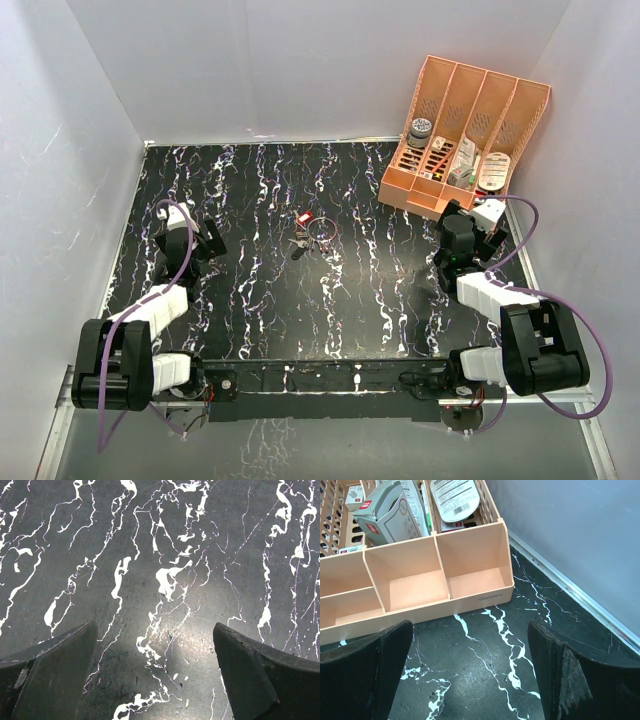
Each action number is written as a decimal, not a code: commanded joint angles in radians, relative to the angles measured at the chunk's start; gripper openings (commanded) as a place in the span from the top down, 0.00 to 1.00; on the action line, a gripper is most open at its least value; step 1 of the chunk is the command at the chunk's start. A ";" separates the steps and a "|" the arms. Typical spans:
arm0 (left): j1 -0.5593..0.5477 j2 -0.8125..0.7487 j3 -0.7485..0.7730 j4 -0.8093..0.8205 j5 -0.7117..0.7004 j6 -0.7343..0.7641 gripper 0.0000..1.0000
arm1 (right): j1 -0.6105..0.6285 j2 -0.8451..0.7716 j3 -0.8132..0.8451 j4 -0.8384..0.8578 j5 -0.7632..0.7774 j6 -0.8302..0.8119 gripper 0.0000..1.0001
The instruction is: Remove the keys from the keyring
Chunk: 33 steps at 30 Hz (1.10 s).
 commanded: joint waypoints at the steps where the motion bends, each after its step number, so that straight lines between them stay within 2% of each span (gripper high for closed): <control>1: 0.000 0.016 0.032 -0.012 0.010 -0.001 0.01 | 0.002 0.001 0.037 0.018 0.028 0.015 0.02; 13: 0.001 0.013 0.041 -0.017 0.037 -0.009 0.01 | 0.002 0.008 0.045 -0.016 0.006 0.047 0.02; 19: -0.008 0.052 0.085 -0.052 0.143 0.005 0.01 | 0.016 -0.043 0.056 -0.034 -0.153 0.033 0.02; 22: -0.043 0.048 0.083 -0.032 0.195 0.047 0.01 | 0.076 -0.065 0.078 -0.057 -0.216 0.000 0.04; 25: -0.129 0.003 0.066 0.018 0.172 0.096 0.01 | 0.178 -0.065 0.095 -0.072 -0.233 -0.060 0.08; 28: -0.178 -0.016 0.099 -0.004 0.174 0.116 0.01 | 0.267 -0.051 0.119 -0.088 -0.265 -0.104 0.11; 33: -0.191 -0.039 0.138 -0.010 0.219 0.034 0.01 | 0.344 -0.031 0.172 -0.122 -0.357 -0.113 0.21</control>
